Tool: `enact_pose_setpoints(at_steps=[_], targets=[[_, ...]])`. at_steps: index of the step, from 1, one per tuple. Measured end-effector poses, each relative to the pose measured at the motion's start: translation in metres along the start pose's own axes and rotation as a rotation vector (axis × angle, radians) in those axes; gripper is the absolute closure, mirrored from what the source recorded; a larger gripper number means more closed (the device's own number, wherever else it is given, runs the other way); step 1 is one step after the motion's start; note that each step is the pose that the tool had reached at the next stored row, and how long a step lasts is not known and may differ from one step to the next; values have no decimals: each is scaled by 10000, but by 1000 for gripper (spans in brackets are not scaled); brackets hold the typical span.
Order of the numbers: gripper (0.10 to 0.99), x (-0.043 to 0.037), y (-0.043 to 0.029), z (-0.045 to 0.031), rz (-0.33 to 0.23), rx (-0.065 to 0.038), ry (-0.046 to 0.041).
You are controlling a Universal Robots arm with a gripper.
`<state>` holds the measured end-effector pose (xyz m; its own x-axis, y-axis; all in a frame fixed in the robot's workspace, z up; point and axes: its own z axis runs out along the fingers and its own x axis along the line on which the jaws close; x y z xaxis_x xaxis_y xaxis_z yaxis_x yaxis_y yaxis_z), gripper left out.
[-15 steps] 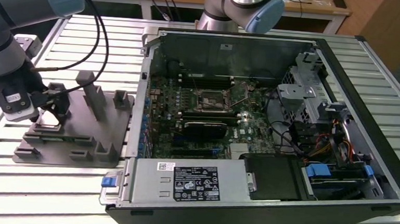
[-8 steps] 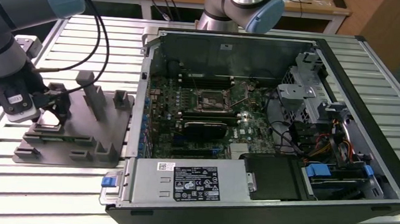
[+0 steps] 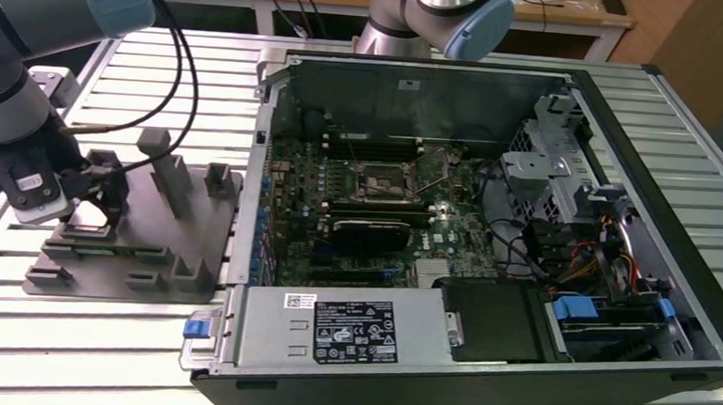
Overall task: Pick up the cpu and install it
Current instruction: 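Pick up the cpu and move it towards the insertion slot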
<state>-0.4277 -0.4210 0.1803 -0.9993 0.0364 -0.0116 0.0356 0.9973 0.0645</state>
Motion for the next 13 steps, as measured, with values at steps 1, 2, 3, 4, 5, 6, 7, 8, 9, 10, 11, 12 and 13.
enact_pose_setpoints(at_steps=[1,2,3,4,5,6,7,8,9,10,11,12,13], targets=[[424,0,0,0,69,1,-3],[424,0,0,0,88,2,-5],[424,0,0,0,91,2,-5],[424,1,0,0,98,2,-5],[424,1,0,-1,104,2,-6],[424,1,0,-1,105,2,-6],[424,1,0,-2,105,1,-7],[424,1,0,-7,105,2,-5],[424,1,1,-12,105,2,-5],[424,1,1,-12,105,1,-6],[424,1,1,-13,105,0,-8],[424,0,1,-13,105,0,-9],[424,1,1,-14,105,1,-7]])
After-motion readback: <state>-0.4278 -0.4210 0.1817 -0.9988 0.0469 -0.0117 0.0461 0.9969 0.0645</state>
